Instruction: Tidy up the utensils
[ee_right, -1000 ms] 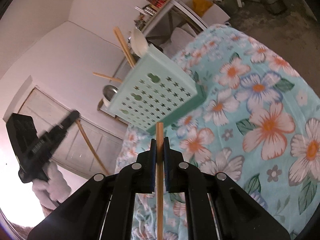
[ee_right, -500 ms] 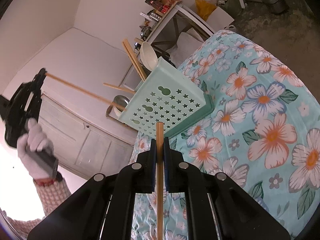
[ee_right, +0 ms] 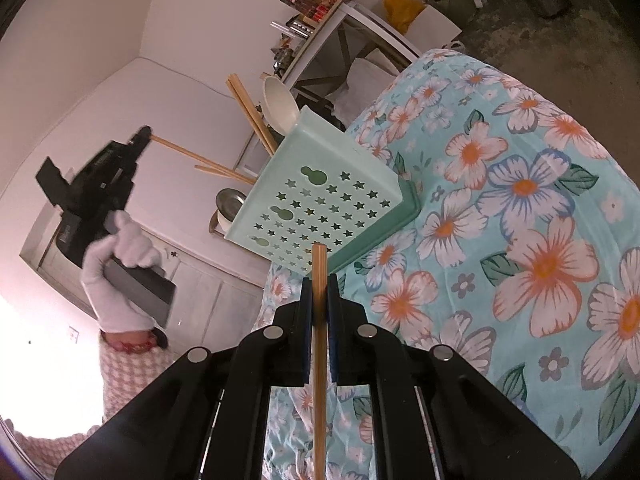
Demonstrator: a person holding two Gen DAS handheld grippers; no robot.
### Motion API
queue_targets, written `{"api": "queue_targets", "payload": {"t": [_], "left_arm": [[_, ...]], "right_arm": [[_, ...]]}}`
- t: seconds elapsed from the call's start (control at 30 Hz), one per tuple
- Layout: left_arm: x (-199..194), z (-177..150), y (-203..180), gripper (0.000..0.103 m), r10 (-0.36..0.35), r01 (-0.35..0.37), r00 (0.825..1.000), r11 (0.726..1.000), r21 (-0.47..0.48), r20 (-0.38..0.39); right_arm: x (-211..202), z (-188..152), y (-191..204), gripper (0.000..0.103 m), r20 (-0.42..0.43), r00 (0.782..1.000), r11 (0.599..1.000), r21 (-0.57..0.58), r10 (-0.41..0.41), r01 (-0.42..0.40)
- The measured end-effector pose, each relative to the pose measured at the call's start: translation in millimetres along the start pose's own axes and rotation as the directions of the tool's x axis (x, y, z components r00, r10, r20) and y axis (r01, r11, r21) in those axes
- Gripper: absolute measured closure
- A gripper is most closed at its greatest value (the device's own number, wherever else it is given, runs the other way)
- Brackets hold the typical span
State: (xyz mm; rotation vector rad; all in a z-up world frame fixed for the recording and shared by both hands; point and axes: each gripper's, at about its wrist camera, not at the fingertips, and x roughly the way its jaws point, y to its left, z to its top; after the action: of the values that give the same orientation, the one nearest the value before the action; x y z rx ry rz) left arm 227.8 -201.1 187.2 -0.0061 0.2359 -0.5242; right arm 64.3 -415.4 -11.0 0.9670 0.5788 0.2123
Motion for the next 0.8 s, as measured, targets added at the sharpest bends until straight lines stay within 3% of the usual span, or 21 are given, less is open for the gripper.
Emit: {"api": "queue_targets", "payload": {"t": [0.07, 0.13, 0.2, 0.4, 0.57, 0.8], "left_arm": [[3.8, -8.2, 7.5, 0.098, -0.014, 0.013, 0.999, 0.999, -0.033, -0.046], [1.1, -15.8, 14.9, 0.09, -0.022, 0.019, 0.998, 0.999, -0.049, -0.062], [-7.0, -21.3, 19.7, 0.068, -0.026, 0.022, 0.998, 0.998, -0.059, -0.064], [-42.1, -32.0, 33.3, 0.034, -0.025, 0.02, 0.998, 0.995, -0.098, -0.057], [-73.2, -47.3, 44.3, 0.02, -0.043, 0.036, 0.996, 0.995, -0.089, -0.08], [-100.6, -91.1, 50.5, 0.014, -0.015, 0.014, 0.989, 1.0, -0.004, -0.145]], "right_arm": [[-0.1, 0.3, -0.1, 0.096, 0.001, 1.0, 1.0, -0.001, -0.004, 0.004], [-1.1, 0.0, 1.1, 0.096, 0.002, 1.0, 1.0, -0.006, -0.009, 0.009], [-2.2, -0.4, 2.6, 0.096, 0.004, 1.0, 1.0, -0.011, -0.017, 0.017], [-5.7, -2.2, 12.6, 0.096, 0.019, 0.999, 0.999, -0.034, -0.029, 0.029], [-10.5, 0.6, 29.4, 0.096, 0.039, 0.999, 0.996, -0.078, -0.03, 0.033], [-14.9, 10.7, 70.0, 0.096, 0.076, 0.997, 0.982, -0.185, -0.029, 0.043]]}}
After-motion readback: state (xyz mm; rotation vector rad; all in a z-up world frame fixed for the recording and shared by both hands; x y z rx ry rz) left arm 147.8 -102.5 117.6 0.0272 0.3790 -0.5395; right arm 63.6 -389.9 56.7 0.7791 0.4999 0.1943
